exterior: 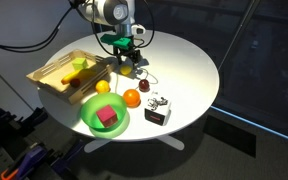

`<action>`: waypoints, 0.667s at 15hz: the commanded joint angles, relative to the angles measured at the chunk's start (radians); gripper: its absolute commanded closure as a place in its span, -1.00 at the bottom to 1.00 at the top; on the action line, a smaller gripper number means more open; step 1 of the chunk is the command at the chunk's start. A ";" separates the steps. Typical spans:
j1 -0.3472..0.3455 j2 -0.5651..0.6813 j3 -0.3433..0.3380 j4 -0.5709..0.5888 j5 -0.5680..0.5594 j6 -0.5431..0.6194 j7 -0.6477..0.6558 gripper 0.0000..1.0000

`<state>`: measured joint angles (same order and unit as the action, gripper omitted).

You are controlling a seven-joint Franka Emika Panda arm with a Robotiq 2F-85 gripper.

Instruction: Put the lemon on the table.

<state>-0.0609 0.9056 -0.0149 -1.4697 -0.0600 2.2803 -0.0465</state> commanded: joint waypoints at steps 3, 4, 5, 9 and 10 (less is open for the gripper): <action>-0.001 -0.054 0.011 -0.025 0.011 -0.027 -0.030 -1.00; 0.000 -0.066 0.013 -0.033 0.010 -0.027 -0.033 -1.00; 0.004 -0.081 0.014 -0.044 0.007 -0.025 -0.035 -1.00; 0.020 -0.147 0.027 -0.102 0.001 -0.042 -0.064 -1.00; 0.024 -0.172 0.033 -0.129 0.003 -0.055 -0.072 -1.00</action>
<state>-0.0433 0.8249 0.0053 -1.5072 -0.0600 2.2612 -0.0845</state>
